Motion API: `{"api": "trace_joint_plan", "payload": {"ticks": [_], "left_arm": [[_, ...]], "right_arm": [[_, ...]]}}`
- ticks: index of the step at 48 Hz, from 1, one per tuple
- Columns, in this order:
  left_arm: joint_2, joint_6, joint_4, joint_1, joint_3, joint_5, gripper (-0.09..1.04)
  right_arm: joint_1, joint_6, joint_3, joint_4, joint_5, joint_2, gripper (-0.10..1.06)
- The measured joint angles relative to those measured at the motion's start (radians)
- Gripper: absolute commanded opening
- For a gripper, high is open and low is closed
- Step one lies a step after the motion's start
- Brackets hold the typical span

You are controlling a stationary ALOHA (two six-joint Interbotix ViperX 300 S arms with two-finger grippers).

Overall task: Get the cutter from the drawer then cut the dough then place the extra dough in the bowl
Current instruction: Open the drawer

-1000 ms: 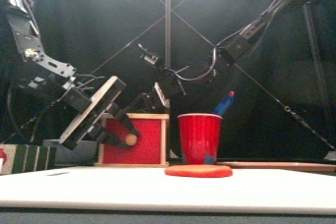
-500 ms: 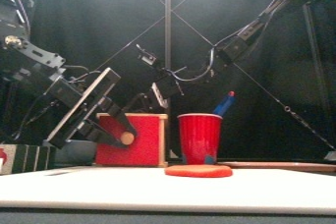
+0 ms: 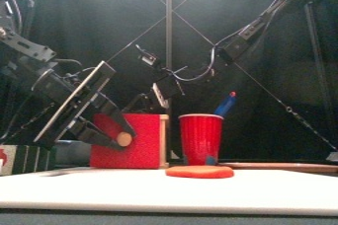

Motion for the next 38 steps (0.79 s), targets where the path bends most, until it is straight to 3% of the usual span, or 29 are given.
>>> {"api": "trace_joint_plan", "payload": {"ticks": [38], "left_arm": [[-0.012,-0.002,0.000,-0.066,-0.002,0.074,0.61]], "right_arm": [[-0.002,0.000,-0.005,-0.002,0.014,0.000,-0.04]]}}
